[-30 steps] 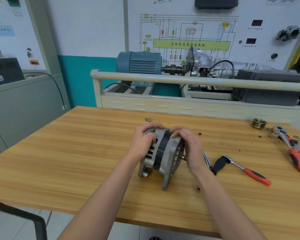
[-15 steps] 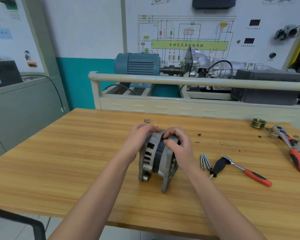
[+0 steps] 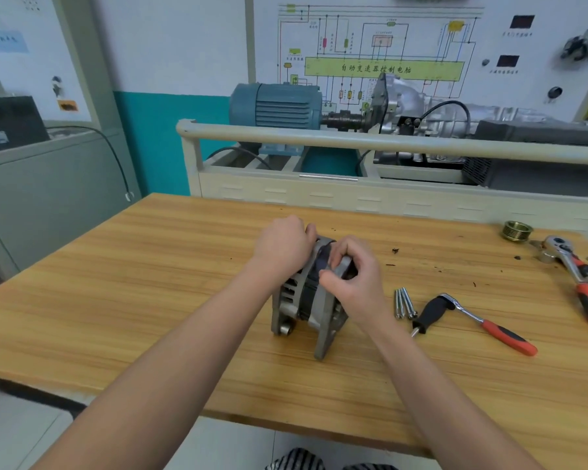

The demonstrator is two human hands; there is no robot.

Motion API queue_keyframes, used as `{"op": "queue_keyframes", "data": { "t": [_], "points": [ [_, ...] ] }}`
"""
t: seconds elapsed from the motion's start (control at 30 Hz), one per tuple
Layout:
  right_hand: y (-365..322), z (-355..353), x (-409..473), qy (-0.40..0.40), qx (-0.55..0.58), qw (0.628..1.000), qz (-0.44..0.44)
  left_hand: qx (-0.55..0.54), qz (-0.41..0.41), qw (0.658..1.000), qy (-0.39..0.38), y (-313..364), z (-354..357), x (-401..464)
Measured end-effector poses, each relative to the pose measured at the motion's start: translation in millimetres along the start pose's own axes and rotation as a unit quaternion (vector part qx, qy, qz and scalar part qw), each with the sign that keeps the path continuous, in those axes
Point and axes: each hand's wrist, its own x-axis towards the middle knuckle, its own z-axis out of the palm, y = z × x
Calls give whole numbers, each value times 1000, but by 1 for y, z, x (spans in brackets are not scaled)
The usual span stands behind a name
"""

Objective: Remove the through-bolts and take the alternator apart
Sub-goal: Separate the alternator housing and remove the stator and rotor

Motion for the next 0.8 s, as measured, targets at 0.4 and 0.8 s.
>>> {"op": "queue_keyframes", "data": {
  "t": [0.4,0.8],
  "points": [
    [0,3,-3,19,-55,997,55,-29,42,998,-41,-1,-3,7],
    [21,-27,13,-32,-8,985,171,-76,112,984,-116,-11,-14,14]
  ]
}}
